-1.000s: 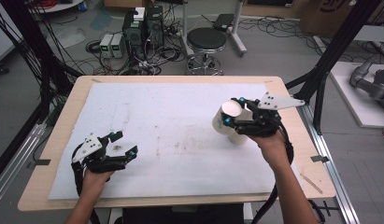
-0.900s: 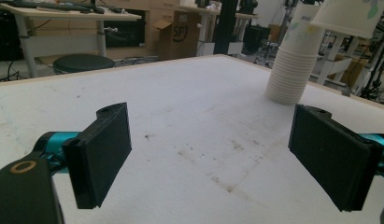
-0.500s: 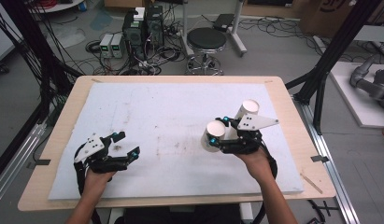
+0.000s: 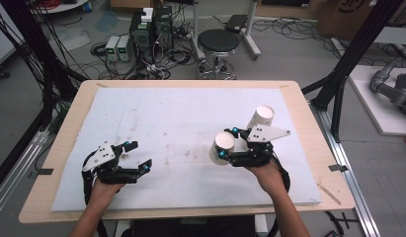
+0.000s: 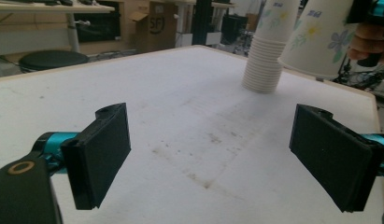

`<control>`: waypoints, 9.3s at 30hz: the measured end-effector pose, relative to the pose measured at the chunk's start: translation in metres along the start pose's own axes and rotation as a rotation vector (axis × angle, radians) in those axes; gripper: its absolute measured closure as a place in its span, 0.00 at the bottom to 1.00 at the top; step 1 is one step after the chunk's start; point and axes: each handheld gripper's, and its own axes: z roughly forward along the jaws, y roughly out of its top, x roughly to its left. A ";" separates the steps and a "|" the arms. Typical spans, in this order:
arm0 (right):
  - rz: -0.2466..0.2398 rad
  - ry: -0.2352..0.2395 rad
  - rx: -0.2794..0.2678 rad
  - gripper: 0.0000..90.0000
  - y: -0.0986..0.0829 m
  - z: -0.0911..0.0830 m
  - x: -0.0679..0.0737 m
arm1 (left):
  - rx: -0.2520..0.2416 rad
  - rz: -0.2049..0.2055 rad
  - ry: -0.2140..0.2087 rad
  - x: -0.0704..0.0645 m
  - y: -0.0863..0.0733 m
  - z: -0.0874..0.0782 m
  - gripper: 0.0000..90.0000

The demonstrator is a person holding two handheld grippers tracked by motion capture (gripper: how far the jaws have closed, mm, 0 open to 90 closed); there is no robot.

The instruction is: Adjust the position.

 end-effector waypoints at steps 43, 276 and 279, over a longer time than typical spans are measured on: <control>-0.007 0.146 0.025 0.39 -0.007 0.032 0.023 | 0.057 0.144 -0.344 -0.065 0.011 0.099 0.14; -0.252 0.317 0.310 0.27 -0.002 0.051 0.036 | 0.705 0.347 -0.417 -0.070 0.094 0.095 0.32; -0.280 0.307 0.337 0.27 0.000 0.055 0.039 | 0.733 0.364 -0.408 -0.071 0.095 0.097 0.32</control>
